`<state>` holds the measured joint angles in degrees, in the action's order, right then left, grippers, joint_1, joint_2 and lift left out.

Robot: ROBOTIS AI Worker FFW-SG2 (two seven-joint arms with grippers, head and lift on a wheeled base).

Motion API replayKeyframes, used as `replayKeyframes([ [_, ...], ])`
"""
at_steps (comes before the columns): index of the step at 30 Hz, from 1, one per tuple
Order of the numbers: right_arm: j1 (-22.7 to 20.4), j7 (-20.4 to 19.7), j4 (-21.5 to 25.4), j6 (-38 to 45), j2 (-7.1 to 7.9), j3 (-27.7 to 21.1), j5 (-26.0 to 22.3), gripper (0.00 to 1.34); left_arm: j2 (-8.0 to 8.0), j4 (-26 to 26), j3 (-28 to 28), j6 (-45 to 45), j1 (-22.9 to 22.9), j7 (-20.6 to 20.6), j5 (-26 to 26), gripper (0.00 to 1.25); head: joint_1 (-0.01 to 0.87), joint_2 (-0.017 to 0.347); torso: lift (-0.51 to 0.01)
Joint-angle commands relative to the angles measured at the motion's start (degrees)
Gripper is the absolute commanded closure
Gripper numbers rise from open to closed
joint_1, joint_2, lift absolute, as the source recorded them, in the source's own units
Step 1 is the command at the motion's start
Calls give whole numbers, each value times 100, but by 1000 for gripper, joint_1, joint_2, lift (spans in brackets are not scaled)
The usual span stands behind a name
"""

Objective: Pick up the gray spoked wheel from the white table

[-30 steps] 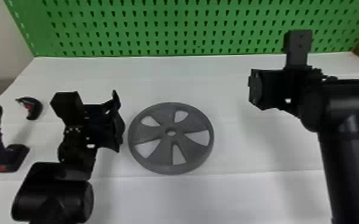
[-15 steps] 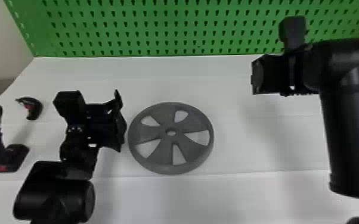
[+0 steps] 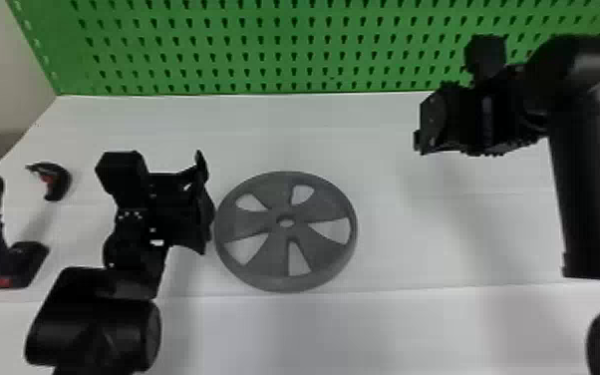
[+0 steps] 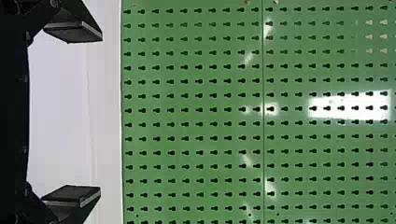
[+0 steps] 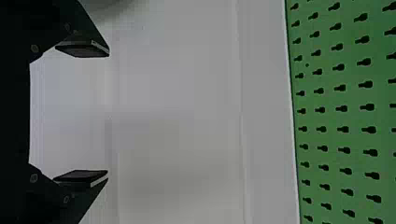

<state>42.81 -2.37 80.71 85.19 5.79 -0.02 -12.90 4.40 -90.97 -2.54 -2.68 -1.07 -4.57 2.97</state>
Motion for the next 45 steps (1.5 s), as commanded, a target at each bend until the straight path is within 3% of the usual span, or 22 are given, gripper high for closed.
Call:
replayKeyframes([
  [1, 281, 0, -548, -2, 177, 186, -292, 351, 9, 0, -19, 31, -16, 0, -34, 127, 770, 48, -106],
  [14, 975, 0, -1760, 455, 300, 679, -389, 351, 44, 0, -89, 75, -51, 0, -60, 127, 770, 48, -106],
  [19, 1212, 0, -2507, 376, 511, 1188, -960, 351, 132, 0, -177, 136, -95, 0, -51, 127, 770, 48, -106],
  [25, 1467, 0, -3263, 253, 643, 1698, -1522, 351, 176, 0, -238, 180, -130, 0, -25, 127, 770, 48, -106],
  [34, 1784, 0, -3738, 323, 740, 2401, -1962, 351, 185, 0, -256, 198, -157, 0, -25, 127, 770, 48, -106],
  [45, 1792, 0, -3861, 489, 827, 2647, -2331, 351, 185, 0, -274, 198, -174, -26, -25, 127, 770, 51, -106],
])
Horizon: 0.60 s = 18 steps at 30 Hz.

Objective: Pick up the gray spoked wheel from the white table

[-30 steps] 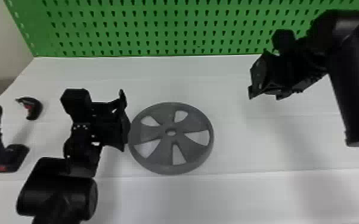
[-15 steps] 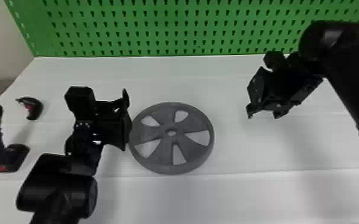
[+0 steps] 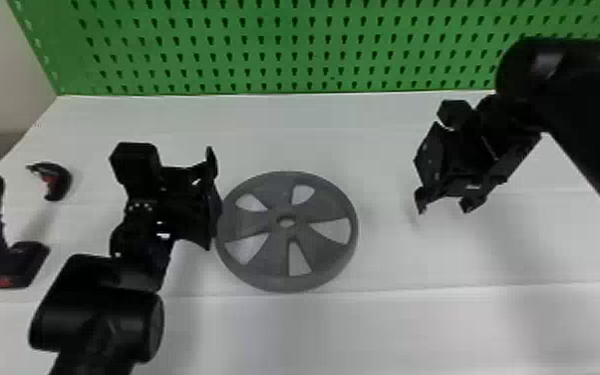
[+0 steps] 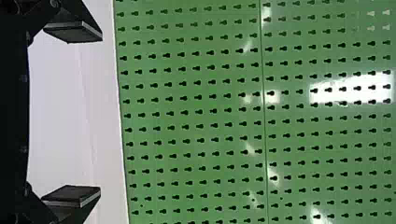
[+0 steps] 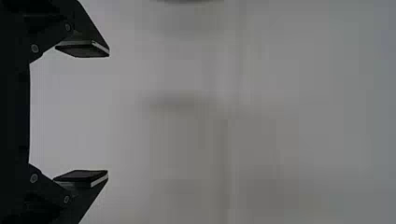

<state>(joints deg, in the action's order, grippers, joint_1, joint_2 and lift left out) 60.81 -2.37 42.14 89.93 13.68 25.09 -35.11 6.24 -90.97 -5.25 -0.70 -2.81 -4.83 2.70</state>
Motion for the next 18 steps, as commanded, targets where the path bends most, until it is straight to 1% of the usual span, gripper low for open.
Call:
replayKeyframes([
  [1, -8, 0, -4, 15, 38, 154, -119, 351, 0, 0, -3, 0, -9, 0, 2, 127, 770, 51, -106],
  [12, 18, 0, -4, 15, 38, 330, -215, 349, 9, 9, -20, 17, -27, -18, 11, 127, 770, 51, -106],
  [14, 27, 0, -4, -28, 20, 374, -224, 351, 9, 9, -29, 26, -27, -18, 11, 127, 770, 51, -106],
  [16, 62, 0, -4, -116, -6, 524, -215, 351, 9, 0, -29, 53, -27, -18, 11, 127, 770, 51, -106],
  [18, 124, 0, -4, -186, -59, 647, -101, 351, 9, 0, -38, 53, -27, -18, 11, 127, 770, 51, -106],
])
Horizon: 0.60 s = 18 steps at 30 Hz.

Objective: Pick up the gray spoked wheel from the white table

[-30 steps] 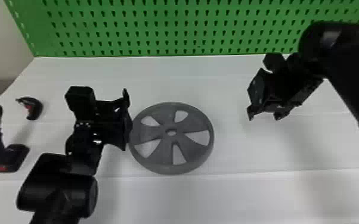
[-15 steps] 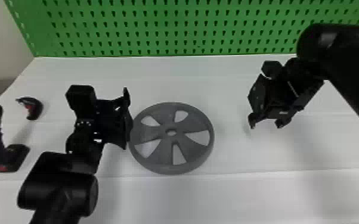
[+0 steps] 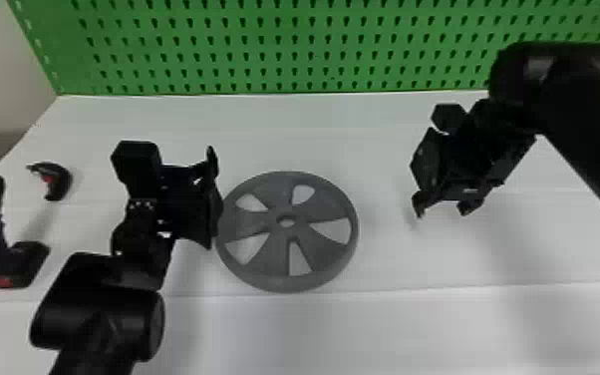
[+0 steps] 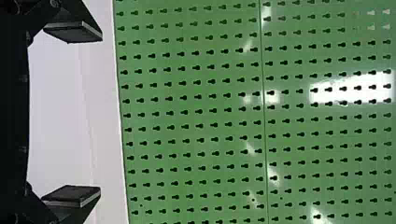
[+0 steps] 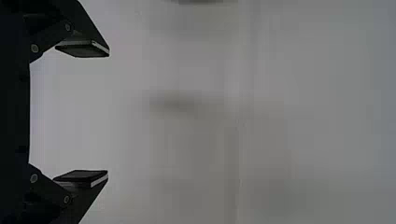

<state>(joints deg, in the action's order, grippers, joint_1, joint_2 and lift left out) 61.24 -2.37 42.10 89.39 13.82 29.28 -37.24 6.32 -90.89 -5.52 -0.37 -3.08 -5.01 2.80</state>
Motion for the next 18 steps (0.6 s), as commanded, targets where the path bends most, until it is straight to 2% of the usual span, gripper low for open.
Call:
replayKeyframes([
  [1, 98, 0, 0, -168, -99, 263, 164, 351, 0, 1, -11, 28, -9, 0, 1, 127, 770, 51, -106],
  [4, 169, -27, -44, -291, -178, 324, 322, 351, 0, 1, -37, 63, -17, 0, -8, 127, 770, 51, -106],
  [8, 248, -589, -44, -431, -292, 368, 208, 349, 0, 1, -55, 81, -17, 0, -17, 127, 770, 51, -106],
  [13, 257, -1688, -132, -589, -380, 403, -750, 351, 0, 1, -64, 98, -26, 0, -17, 127, 770, 51, -106],
  [16, 257, -2039, -255, -669, -450, 403, -1172, 349, 0, 1, -64, 98, -26, 0, -17, 127, 770, 51, -106],
  [18, 248, -2101, -334, -721, -477, 421, -1436, 349, 0, 1, -72, 98, -26, 0, -26, 127, 770, 51, -106],
])
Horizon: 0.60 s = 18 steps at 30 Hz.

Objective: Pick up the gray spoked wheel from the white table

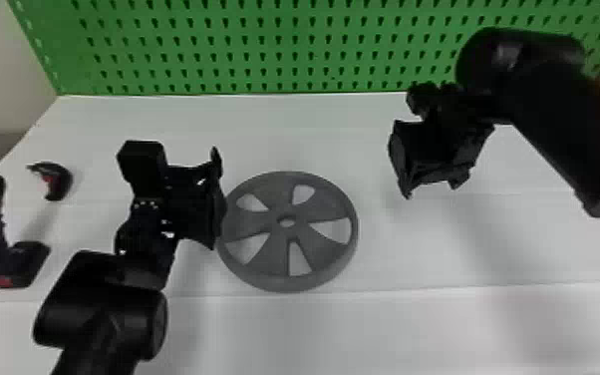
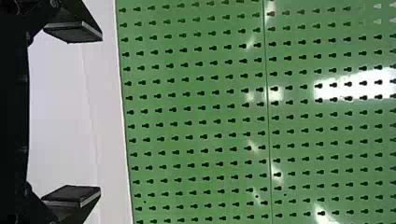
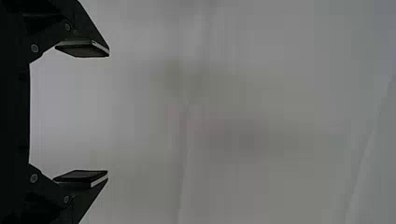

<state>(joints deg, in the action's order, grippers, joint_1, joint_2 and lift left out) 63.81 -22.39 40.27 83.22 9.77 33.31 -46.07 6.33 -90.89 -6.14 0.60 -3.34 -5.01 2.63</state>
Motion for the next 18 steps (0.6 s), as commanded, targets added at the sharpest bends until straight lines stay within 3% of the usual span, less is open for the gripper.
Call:
replayKeyframes([
  [1, -18, -116, -168, -122, -80, 18, -631, 349, 0, 1, -10, 1, 0, 0, -9, 127, 770, 51, -106],
  [10, -211, -143, -221, -104, -326, -509, -737, 349, 0, 1, -10, 1, 0, 0, -9, 127, 770, 51, -106],
  [18, -317, -248, -186, 45, -616, -1151, -420, 349, 0, 1, -1, 1, 9, 0, -9, 127, 770, 51, -106],
])
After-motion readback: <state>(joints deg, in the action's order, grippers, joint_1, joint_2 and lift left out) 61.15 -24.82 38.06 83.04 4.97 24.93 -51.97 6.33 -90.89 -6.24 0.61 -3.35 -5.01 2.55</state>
